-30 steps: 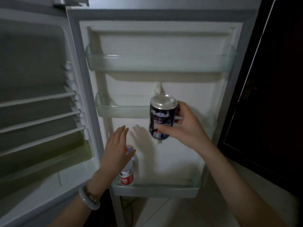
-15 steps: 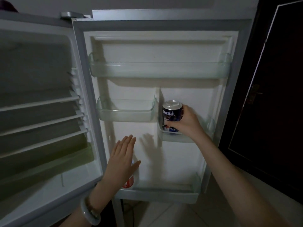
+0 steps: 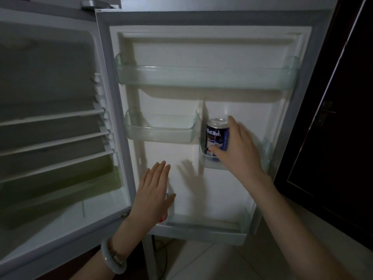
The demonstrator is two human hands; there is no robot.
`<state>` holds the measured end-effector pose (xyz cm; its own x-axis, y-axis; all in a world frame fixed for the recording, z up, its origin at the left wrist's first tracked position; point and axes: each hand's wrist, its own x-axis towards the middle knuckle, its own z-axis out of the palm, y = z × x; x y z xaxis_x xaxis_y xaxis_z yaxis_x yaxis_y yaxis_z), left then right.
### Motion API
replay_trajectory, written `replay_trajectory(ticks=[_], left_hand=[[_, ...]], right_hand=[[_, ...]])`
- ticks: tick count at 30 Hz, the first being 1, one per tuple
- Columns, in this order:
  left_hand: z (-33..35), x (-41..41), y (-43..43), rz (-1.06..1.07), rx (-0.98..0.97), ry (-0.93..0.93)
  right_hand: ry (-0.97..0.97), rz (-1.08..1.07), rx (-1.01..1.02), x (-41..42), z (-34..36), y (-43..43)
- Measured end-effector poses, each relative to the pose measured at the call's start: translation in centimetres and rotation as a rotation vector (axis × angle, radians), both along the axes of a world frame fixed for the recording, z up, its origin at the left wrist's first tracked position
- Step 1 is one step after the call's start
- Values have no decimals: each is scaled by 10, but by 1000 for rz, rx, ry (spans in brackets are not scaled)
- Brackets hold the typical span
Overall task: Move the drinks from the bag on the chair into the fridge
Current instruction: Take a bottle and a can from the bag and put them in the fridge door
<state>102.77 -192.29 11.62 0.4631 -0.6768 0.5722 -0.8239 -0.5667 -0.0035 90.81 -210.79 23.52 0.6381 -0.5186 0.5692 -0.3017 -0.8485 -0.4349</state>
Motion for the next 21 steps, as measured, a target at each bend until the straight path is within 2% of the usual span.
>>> replay_trajectory(ticks=[4, 9, 21], left_hand=[[7, -9, 16, -19, -32, -55], [3, -13, 58, 104, -18, -79], [-46, -44, 249, 689, 134, 121]], right_hand=[[1, 115, -332, -15, -19, 49], [89, 247, -518, 5, -58, 94], [261, 864, -496, 76, -131, 260]])
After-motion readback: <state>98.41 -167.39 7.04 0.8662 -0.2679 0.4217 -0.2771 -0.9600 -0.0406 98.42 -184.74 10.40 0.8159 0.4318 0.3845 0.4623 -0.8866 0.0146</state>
